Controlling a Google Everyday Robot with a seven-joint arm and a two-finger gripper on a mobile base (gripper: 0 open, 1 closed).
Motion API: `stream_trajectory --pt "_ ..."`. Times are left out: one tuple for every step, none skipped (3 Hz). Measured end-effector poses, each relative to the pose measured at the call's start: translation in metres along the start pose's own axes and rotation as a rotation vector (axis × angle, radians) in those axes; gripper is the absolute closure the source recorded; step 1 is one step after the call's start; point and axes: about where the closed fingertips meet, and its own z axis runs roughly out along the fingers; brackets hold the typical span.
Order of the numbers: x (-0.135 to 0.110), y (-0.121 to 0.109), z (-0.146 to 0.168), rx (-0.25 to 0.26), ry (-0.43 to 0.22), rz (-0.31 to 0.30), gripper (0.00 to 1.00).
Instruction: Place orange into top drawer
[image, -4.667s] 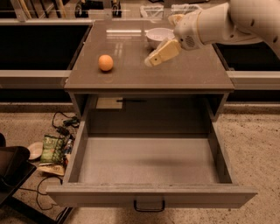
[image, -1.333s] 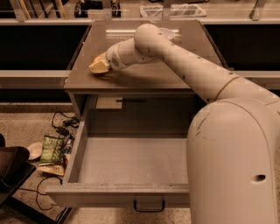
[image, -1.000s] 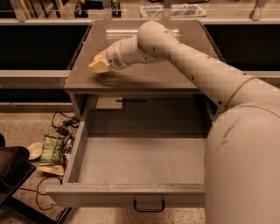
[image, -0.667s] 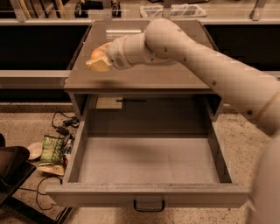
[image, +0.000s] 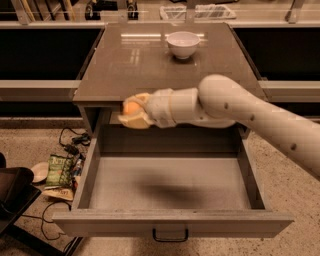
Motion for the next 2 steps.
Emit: stream_trajectory --pt "0.077 0.018 -0.033 0.034 0.035 0.063 1.0" --pt "0.141 0.018 -0.046 0.076 0.104 0.122 1.0"
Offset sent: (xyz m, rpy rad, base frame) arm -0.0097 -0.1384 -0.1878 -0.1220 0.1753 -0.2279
